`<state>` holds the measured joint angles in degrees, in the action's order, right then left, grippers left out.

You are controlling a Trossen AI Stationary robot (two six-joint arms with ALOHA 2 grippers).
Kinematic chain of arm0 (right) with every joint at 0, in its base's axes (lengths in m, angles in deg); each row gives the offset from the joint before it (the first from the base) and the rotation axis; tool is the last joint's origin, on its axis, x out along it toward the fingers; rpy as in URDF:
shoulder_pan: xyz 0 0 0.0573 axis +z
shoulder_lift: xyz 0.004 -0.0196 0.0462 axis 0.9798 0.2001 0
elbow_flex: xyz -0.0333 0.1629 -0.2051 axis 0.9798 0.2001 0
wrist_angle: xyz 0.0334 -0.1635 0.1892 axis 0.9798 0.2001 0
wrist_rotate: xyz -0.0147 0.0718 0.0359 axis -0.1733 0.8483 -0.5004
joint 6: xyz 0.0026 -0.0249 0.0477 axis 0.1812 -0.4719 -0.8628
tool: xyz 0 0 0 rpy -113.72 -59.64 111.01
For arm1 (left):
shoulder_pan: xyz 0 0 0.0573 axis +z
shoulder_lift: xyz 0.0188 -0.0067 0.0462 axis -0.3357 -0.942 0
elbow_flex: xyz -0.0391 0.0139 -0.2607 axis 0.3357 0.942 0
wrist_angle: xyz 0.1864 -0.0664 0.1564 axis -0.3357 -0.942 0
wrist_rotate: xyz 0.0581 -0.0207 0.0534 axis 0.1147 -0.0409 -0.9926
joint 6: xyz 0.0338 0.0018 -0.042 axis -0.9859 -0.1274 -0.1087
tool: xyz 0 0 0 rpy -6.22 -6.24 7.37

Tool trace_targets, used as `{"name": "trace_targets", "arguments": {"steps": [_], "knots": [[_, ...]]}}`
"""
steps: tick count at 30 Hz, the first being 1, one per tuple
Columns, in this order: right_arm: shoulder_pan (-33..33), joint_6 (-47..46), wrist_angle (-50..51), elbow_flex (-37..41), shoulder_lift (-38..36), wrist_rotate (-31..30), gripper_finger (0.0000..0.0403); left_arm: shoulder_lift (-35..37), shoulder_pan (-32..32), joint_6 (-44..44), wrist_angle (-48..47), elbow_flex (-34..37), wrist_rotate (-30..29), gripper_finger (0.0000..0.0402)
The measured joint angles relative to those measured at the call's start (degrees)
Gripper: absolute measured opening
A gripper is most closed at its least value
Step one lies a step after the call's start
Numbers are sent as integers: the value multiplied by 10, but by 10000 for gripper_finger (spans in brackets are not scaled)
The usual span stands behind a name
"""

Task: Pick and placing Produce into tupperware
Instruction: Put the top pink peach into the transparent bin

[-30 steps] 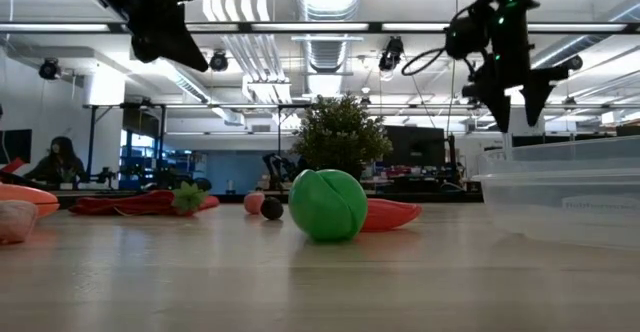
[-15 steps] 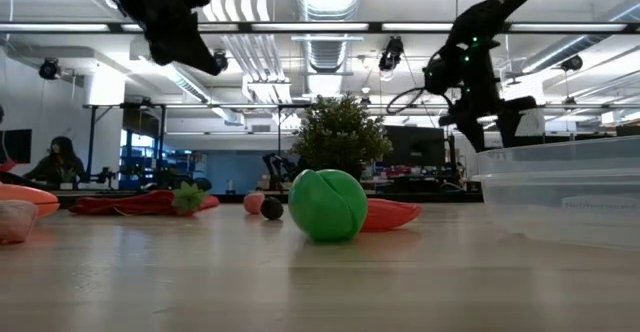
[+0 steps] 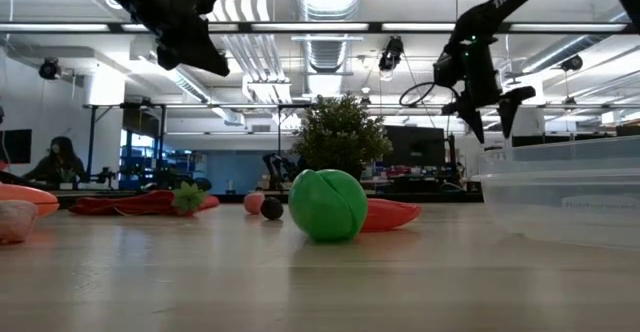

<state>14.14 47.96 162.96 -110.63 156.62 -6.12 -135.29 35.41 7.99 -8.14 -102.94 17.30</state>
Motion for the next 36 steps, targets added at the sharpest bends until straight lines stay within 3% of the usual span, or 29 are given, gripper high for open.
{"name": "trace_targets", "arguments": {"steps": [5,13,24,26,30,36], "knots": [[-1,4,5,-10,50,4,244,0,0,0,-2,1,3,0],[7,-29,119,-74,169,-68,244,0,0,5,-2,2,3,0],[8,-37,114,-65,187,-70,239,0,0,6,-1,3,3,0],[2,-65,96,-64,185,-38,235,0,0,6,0,4,3,0],[-17,-100,68,-62,176,118,227,0,0,6,0,7,3,0],[-36,-142,66,-52,159,137,221,0,0,7,0,8,3,0]]}}
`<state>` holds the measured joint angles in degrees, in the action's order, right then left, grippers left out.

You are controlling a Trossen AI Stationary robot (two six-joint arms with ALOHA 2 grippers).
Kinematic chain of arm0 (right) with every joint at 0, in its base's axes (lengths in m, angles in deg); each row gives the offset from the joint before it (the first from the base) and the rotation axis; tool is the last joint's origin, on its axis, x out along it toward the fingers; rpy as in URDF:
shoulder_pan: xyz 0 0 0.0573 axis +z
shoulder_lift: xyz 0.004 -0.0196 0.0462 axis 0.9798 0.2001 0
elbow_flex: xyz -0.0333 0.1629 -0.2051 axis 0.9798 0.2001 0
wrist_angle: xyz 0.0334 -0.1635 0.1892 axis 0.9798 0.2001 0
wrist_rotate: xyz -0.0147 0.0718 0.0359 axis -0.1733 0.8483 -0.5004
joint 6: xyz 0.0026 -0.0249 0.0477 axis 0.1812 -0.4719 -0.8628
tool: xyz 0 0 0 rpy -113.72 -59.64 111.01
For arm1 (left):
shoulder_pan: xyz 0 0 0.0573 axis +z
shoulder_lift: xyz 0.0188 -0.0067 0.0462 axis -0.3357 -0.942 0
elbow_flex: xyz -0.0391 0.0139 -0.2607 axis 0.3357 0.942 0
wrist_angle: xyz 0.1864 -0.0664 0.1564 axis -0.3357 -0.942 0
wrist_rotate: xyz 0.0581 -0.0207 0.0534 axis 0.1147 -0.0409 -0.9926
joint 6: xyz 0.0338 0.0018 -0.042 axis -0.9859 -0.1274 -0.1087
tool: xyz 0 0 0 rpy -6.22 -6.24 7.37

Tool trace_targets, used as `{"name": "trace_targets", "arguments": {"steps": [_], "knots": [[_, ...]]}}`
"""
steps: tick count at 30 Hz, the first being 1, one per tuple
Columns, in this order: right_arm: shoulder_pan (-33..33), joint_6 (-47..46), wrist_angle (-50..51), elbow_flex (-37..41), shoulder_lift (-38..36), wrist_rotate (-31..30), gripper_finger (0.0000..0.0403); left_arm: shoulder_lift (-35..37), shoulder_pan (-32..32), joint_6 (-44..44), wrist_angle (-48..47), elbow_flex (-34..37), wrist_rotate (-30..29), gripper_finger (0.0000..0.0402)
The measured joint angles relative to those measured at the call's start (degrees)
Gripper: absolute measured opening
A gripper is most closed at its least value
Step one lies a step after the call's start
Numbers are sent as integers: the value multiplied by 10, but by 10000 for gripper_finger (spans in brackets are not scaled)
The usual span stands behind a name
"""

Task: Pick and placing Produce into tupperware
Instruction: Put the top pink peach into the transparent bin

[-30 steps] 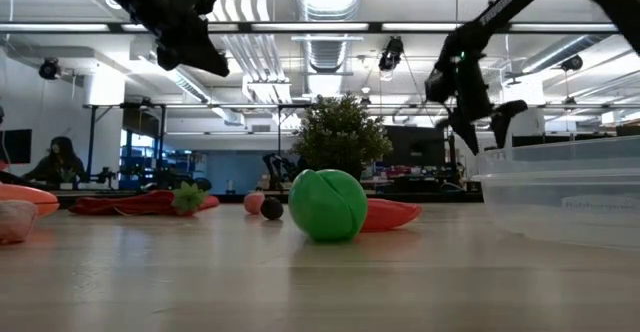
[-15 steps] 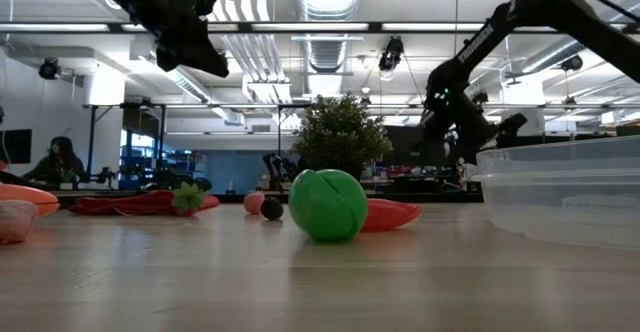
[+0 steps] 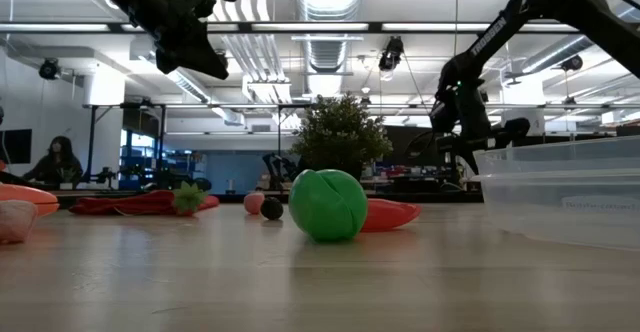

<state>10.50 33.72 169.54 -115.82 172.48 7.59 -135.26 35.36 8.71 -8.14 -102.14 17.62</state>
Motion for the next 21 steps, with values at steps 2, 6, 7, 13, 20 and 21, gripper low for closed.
{"name": "trace_targets", "arguments": {"steps": [2,6,7,13,20,21], "knots": [[-4,-20,-13,3,-7,7,221,0,0,1,0,0,1,0],[-5,-131,-18,17,-33,1,221,0,0,13,9,1,2,0],[-1,-153,-24,27,-47,-5,221,0,0,14,11,2,2,0],[33,-172,-81,102,-174,-9,221,0,0,14,12,3,4,0],[80,-400,-184,300,-378,-40,221,0,0,13,13,3,4,0],[87,-451,-198,330,-403,-40,221,0,0,11,13,3,4,0]]}}
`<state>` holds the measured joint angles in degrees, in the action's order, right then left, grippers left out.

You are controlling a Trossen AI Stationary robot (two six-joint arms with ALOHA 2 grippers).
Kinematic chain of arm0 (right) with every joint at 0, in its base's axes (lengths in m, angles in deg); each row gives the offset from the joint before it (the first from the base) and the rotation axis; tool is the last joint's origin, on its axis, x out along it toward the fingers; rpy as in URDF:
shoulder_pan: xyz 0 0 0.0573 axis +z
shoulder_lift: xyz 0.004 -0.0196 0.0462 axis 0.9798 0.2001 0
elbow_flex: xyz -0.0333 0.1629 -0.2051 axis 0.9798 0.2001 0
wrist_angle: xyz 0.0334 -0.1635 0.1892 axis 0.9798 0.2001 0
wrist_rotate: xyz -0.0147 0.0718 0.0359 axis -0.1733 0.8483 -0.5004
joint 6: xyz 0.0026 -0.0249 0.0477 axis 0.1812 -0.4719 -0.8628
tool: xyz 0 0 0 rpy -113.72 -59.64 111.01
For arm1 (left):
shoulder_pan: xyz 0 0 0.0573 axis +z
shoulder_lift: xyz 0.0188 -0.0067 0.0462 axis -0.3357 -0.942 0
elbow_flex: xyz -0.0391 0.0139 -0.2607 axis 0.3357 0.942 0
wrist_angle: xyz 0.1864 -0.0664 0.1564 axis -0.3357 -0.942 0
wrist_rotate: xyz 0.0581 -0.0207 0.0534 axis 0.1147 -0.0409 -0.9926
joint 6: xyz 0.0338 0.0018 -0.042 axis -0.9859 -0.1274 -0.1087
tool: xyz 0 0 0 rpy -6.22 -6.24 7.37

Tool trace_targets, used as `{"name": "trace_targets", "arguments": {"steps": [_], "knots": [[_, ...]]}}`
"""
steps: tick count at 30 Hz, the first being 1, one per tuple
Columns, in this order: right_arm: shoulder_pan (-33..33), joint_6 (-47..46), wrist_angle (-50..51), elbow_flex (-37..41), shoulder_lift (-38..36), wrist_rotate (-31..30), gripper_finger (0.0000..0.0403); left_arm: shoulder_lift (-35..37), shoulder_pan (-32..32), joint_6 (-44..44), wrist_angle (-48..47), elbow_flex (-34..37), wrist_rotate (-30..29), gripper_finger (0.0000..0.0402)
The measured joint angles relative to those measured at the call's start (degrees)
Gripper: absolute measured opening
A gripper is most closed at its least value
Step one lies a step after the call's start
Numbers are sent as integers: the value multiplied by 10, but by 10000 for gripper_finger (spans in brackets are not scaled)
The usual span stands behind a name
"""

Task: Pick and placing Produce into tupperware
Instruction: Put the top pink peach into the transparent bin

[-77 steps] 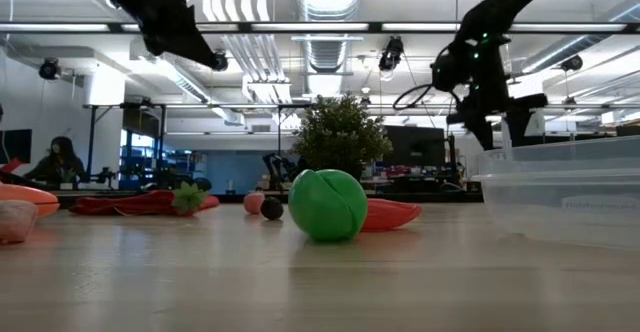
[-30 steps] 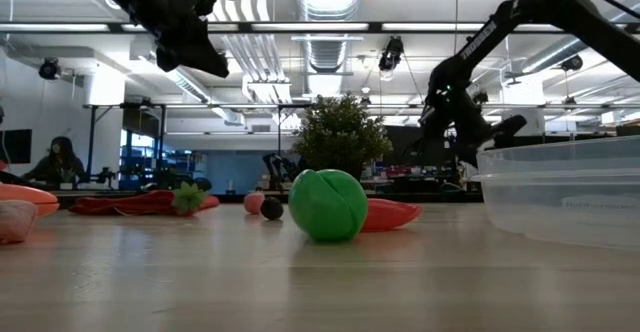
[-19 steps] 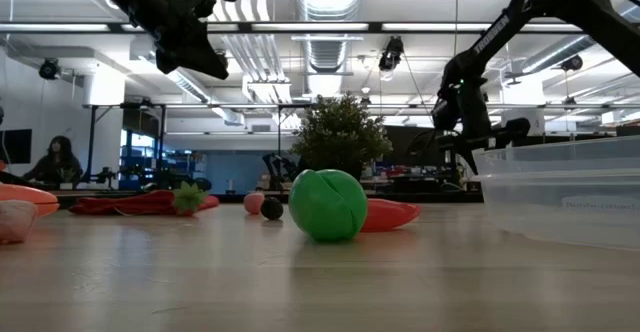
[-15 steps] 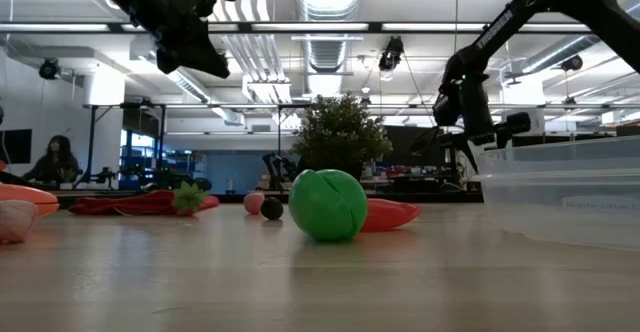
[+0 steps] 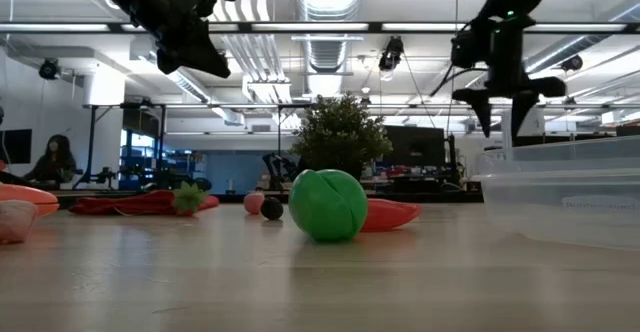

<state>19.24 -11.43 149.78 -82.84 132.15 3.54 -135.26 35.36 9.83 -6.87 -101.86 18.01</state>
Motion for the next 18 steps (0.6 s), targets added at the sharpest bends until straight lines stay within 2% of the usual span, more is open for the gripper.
{"name": "trace_targets", "arguments": {"steps": [3,5,8,14,18], "knots": [[25,-86,-96,84,-73,-18,221,0,0,-2,0,0,0,0],[33,-125,-155,135,-100,-24,221,0,0,-2,0,0,2,0],[34,-169,-192,184,-125,-34,221,0,0,1,0,0,7,0],[34,-221,-222,218,-128,-92,221,0,0,2,0,0,34,0],[36,-258,-258,216,-112,-156,221,0,0,3,0,0,36,0]]}}
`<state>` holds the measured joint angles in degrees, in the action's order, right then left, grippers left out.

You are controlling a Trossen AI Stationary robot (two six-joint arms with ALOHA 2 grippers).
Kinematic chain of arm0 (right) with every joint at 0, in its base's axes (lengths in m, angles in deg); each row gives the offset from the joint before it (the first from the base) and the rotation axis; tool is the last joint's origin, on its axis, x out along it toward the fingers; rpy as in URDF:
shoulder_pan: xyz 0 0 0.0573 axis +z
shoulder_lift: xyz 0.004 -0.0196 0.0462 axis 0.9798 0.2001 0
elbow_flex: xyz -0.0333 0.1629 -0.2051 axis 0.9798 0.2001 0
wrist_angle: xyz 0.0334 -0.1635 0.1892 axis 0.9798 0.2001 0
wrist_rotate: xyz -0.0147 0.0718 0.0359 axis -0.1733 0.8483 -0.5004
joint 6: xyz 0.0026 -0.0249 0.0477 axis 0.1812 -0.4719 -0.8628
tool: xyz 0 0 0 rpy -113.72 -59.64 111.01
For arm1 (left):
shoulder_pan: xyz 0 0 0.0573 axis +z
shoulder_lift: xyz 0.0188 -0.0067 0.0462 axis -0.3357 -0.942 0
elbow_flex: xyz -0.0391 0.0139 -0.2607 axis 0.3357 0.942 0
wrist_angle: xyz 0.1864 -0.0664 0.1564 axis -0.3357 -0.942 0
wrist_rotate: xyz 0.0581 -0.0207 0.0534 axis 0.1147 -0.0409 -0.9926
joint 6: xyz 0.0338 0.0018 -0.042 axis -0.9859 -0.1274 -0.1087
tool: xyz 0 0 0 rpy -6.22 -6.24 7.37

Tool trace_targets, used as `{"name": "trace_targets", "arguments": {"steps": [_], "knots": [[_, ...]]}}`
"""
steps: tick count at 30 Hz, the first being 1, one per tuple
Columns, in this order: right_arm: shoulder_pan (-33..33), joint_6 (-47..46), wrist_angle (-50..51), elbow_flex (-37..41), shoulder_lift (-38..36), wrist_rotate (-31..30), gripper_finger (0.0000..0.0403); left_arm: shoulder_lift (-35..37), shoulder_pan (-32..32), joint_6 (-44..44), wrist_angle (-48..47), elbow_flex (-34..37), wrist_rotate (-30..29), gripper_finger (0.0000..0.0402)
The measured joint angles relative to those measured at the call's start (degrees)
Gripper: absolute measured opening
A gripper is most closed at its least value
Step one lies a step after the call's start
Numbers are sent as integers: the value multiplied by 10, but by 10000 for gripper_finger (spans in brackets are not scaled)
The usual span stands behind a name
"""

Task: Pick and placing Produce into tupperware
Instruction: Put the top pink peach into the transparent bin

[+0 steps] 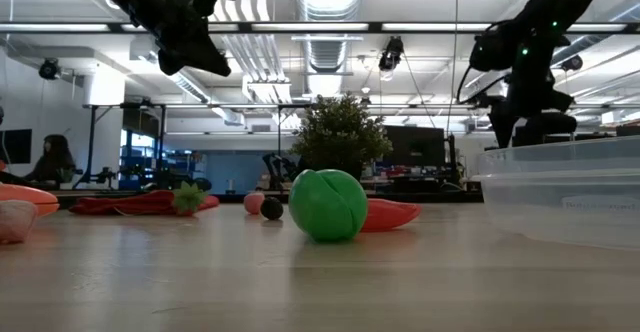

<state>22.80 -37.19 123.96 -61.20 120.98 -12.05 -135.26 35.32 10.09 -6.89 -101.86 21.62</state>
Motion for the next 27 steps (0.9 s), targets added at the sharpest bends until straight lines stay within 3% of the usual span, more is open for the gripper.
{"name": "trace_targets", "arguments": {"steps": [14,20,24,27], "knots": [[12,-284,-6,-6,105,-5,221,0,0,16,0,0,4,0],[-6,-179,-3,-21,113,-92,221,0,0,17,0,0,5,0],[-31,-164,-28,-35,122,-74,221,0,0,16,0,0,4,0],[-49,-92,-36,-66,151,-63,221,0,0,16,0,0,4,0]]}}
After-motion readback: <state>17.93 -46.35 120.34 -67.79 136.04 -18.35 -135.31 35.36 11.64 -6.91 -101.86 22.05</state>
